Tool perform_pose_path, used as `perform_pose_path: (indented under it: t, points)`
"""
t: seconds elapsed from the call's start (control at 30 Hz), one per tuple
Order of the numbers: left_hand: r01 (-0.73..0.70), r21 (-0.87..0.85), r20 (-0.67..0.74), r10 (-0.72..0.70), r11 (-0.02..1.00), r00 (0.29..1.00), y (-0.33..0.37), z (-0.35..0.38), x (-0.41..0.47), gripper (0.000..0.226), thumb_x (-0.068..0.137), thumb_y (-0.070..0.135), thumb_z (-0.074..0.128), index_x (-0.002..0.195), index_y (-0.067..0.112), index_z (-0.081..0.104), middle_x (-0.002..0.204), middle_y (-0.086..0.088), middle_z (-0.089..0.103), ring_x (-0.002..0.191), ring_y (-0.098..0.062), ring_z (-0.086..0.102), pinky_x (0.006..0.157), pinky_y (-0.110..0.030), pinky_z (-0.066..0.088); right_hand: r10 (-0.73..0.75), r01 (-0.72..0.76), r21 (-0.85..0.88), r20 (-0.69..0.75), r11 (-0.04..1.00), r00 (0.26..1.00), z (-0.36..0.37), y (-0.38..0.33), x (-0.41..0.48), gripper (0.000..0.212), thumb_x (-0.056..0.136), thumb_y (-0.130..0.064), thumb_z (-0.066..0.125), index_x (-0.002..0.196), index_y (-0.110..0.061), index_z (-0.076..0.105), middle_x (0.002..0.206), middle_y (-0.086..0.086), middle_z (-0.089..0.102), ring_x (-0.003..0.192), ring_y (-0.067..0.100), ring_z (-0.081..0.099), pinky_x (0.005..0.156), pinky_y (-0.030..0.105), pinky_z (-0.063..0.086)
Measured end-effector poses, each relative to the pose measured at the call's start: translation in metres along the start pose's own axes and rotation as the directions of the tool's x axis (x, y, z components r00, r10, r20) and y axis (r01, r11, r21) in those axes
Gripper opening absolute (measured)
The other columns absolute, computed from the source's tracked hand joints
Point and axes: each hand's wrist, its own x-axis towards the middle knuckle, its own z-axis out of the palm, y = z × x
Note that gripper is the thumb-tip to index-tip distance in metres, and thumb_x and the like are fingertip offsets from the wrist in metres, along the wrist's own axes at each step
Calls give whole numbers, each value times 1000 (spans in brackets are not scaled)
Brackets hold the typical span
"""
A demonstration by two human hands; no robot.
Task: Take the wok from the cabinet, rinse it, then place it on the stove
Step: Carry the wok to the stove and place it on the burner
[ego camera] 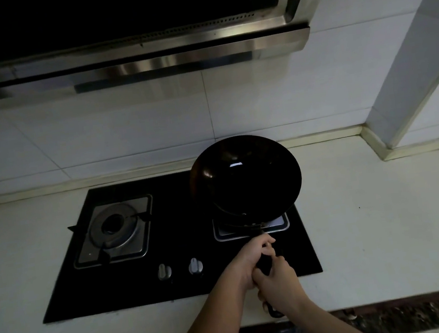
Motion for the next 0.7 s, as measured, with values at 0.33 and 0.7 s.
perform_pose_path:
  t: [0.33, 0.7]
  points:
    - [22, -36, 18, -21, 999, 1000, -7, -5, 1, 37, 85, 27, 66, 54, 26, 45, 53, 11, 38, 67, -11, 45, 88, -32, 40, -16, 16, 34, 13, 999, 1000, 4, 5, -1, 24, 81, -12, 56, 102, -1, 57, 81, 16, 63, 41, 14, 61, 43, 27, 50]
    - [-20, 146, -47, 27, 989, 999, 0, -9, 0, 35, 80, 37, 69, 50, 20, 60, 63, 3, 60, 61, -15, 55, 78, -32, 46, 38, -43, 154, 37, 987, 999, 10, -6, -9, 10, 90, -8, 52, 84, -2, 56, 54, 10, 56, 39, 21, 51, 39, 27, 43]
